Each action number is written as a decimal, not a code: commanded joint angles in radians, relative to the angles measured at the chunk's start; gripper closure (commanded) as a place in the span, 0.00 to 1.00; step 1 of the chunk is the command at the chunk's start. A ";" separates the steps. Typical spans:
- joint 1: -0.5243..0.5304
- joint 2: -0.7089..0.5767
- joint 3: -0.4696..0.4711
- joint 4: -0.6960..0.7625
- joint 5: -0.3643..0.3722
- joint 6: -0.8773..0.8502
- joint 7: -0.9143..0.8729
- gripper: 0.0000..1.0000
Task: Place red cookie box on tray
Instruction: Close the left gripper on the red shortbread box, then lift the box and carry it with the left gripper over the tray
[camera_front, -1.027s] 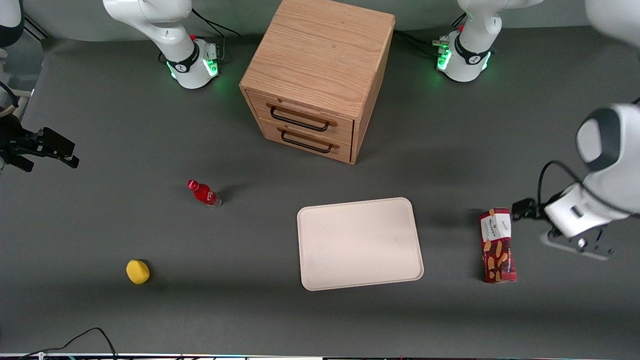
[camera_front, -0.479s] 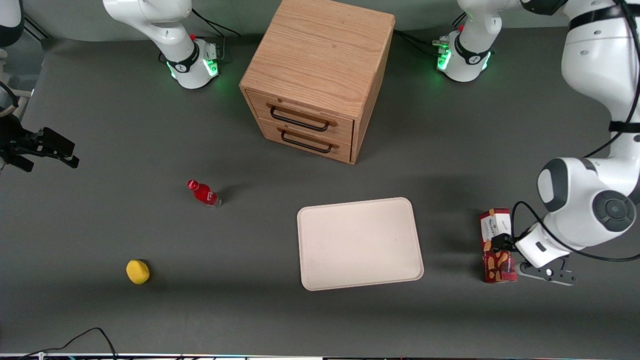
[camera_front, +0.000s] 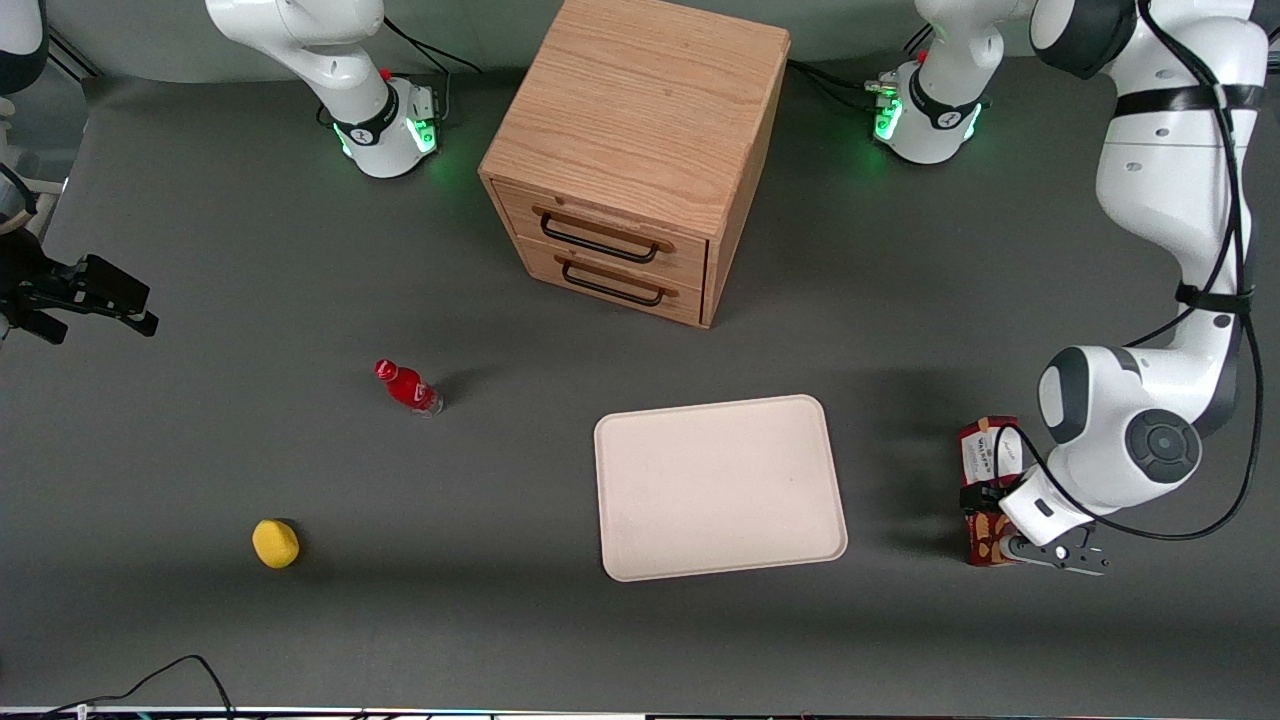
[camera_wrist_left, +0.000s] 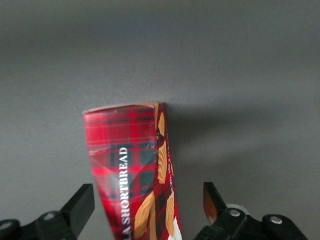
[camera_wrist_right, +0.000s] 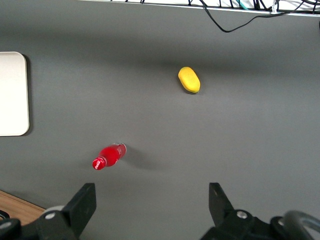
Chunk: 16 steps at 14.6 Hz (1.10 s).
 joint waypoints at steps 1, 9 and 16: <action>0.003 0.006 0.007 0.026 0.020 -0.015 -0.036 0.95; -0.007 -0.100 0.012 0.081 0.020 -0.205 -0.070 1.00; -0.192 -0.229 0.001 0.239 0.023 -0.559 -0.494 1.00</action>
